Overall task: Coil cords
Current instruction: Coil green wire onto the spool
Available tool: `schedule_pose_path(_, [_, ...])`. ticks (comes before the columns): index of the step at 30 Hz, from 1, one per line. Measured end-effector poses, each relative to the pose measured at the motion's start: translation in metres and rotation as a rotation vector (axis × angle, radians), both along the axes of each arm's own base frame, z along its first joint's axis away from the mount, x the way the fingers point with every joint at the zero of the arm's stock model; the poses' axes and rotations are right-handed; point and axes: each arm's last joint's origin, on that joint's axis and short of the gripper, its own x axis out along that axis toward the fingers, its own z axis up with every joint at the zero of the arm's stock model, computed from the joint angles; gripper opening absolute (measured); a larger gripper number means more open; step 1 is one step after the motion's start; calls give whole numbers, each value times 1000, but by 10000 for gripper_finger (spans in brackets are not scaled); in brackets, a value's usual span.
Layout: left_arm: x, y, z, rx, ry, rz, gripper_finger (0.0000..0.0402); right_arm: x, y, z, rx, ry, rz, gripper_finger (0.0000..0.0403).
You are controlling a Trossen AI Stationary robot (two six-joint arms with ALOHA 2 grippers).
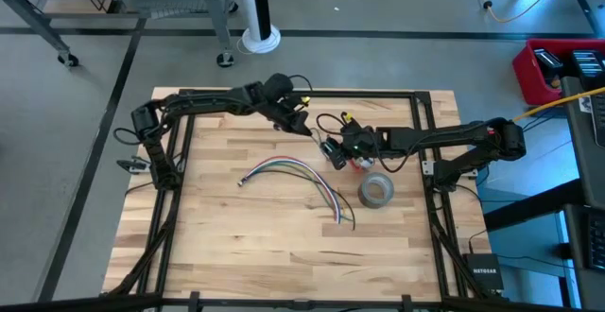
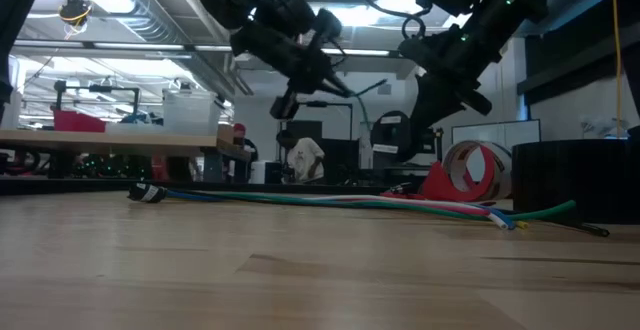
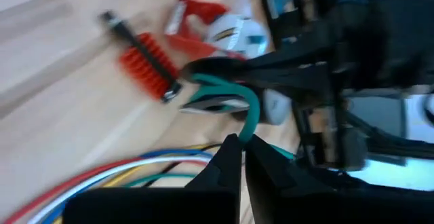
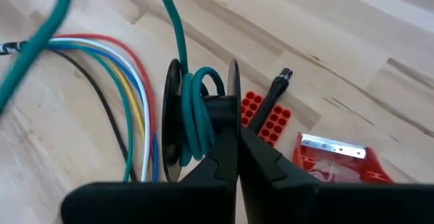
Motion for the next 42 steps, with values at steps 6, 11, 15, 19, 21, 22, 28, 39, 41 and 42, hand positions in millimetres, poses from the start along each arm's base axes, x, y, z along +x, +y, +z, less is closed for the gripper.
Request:
schedule_pose_path(6, [14,-21,7,12,-80,-45,0,4,-1,3,-22,-49,-12,4])
schedule_pose_path(11, [21,-38,7,17,-86,-94,0,7,-1,6,-28,-93,-11,4])
schedule_pose_path(15, [25,-50,7,48,-86,-117,0,9,-2,9,-33,-130,-10,4])
schedule_pose_path(19, [27,-57,7,78,-84,-126,0,13,-2,13,-36,-186,-15,4])
schedule_pose_path(21, [28,-59,7,95,-85,-126,0,14,-2,14,-38,-211,-16,4])
schedule_pose_path(22, [28,-60,7,100,-84,-125,0,15,-3,15,-40,-223,-16,4])
schedule_pose_path(28, [29,-62,7,114,-83,-122,0,18,-3,20,-46,-286,-18,4])
schedule_pose_path(39, [31,-72,5,191,-67,-122,0,23,-4,28,-61,-390,-46,4])
schedule_pose_path(41, [32,-74,4,253,-54,-114,0,23,-4,28,-67,-389,-53,4])
schedule_pose_path(42, [32,-75,3,301,-37,-101,0,23,-5,28,-70,-388,-57,4])
